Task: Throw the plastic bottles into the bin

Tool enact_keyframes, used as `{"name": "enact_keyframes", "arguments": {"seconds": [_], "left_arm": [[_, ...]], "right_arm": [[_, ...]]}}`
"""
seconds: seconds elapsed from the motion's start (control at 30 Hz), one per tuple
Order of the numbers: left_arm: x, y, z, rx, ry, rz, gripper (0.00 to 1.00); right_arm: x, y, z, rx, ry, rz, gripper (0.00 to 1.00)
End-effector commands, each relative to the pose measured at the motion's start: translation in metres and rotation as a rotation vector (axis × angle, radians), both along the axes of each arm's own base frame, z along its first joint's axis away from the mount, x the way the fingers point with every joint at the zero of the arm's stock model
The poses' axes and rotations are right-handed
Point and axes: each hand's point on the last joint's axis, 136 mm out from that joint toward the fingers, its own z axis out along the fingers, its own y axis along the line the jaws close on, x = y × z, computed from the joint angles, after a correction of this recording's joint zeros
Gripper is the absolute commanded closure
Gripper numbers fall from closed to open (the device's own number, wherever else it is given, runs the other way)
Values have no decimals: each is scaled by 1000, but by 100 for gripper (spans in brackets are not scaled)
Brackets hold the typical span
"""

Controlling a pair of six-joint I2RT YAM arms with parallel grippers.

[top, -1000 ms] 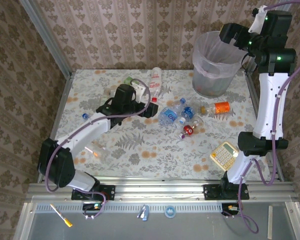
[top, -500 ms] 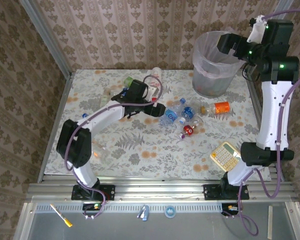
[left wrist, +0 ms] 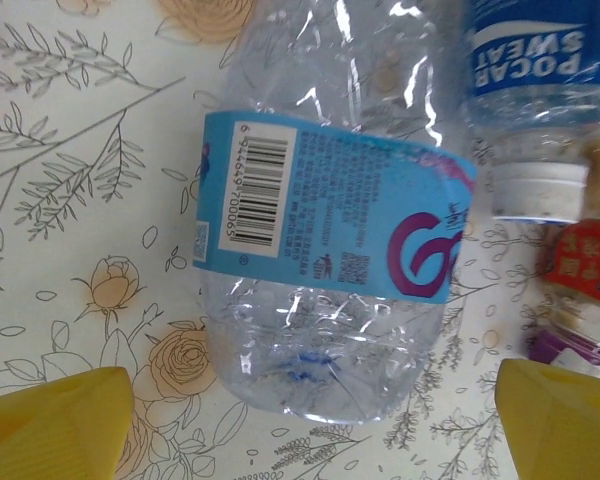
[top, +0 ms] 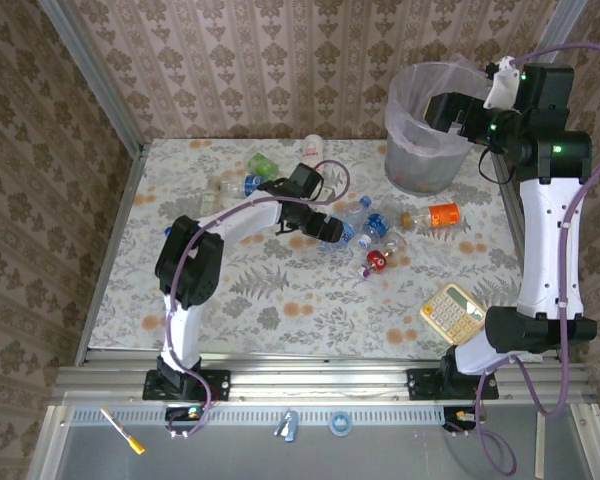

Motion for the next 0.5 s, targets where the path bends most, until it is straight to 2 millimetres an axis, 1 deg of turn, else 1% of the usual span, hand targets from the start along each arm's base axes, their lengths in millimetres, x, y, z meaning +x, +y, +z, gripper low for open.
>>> {"name": "enact_keyframes", "arguments": {"seconds": [0.0,0.3,0.47], "left_arm": [[-1,7,-7,48,37,41,8],[-2,2,-29,63,61,31,9],[-1,0,-34,62,63,29,10]], "right_arm": [[-10,9,12,11,-42,38,0],[-9,12,8,14,-43,56,0],[-9,13,7,14,-42,61,0]]}}
